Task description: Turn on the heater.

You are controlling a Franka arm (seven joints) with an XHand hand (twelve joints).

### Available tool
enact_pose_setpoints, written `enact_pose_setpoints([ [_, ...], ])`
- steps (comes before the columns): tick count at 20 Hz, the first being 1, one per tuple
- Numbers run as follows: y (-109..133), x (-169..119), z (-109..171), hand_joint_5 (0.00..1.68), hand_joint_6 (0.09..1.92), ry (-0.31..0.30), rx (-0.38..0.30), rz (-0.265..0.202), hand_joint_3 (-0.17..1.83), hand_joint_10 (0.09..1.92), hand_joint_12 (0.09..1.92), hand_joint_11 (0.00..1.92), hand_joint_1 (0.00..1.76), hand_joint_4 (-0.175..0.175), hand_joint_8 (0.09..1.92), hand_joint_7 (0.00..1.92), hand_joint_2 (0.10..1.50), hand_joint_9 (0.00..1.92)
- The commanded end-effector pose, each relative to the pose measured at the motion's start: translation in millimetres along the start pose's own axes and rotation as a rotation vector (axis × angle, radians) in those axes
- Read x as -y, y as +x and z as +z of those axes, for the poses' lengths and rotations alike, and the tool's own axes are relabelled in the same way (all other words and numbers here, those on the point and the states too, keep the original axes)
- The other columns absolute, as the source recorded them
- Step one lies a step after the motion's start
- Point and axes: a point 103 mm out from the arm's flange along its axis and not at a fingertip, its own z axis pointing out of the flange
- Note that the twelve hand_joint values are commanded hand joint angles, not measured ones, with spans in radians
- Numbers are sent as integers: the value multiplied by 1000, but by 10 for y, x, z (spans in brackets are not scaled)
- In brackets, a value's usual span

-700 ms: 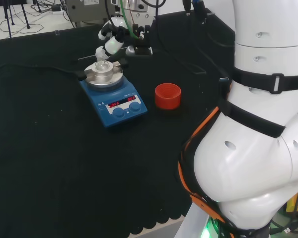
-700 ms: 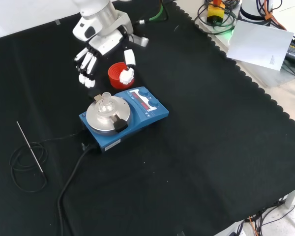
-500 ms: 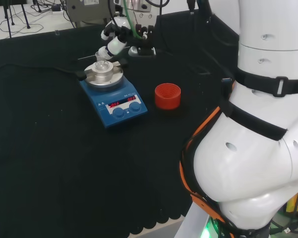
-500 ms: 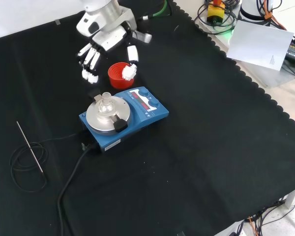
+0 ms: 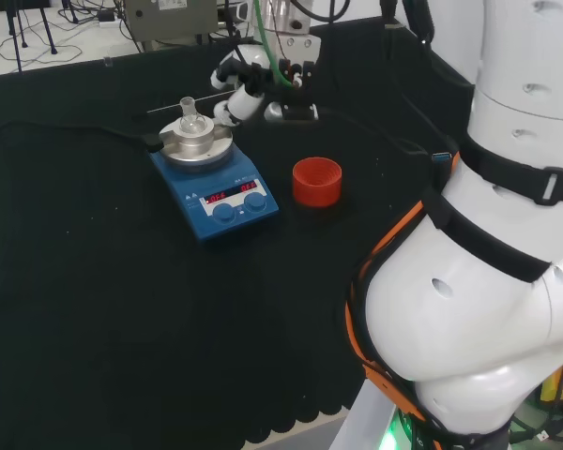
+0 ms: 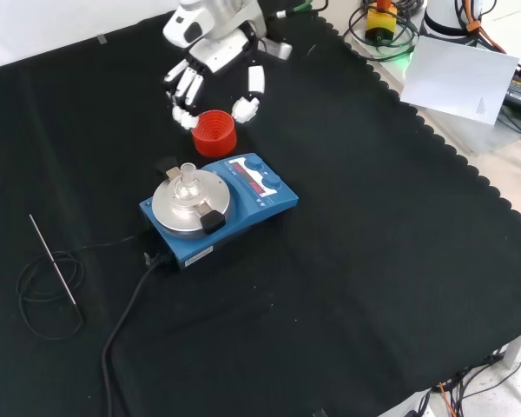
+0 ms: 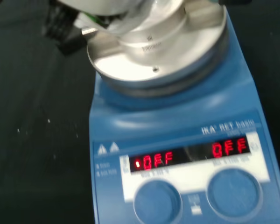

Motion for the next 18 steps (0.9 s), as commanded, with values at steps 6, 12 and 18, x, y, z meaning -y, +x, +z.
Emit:
enact_pose_setpoints([
  [6,-165,524,404,248,87,253,121,85,866,733,1265,625,1086,-19,889,991,635,1057],
  [12,-151,644,529,186,87,340,135,105,882,762,986,1142,1105,-21,969,1067,630,1205],
  [18,-86,753,569,199,87,357,168,103,849,830,754,1709,1146,-35,1038,1155,646,1390],
])
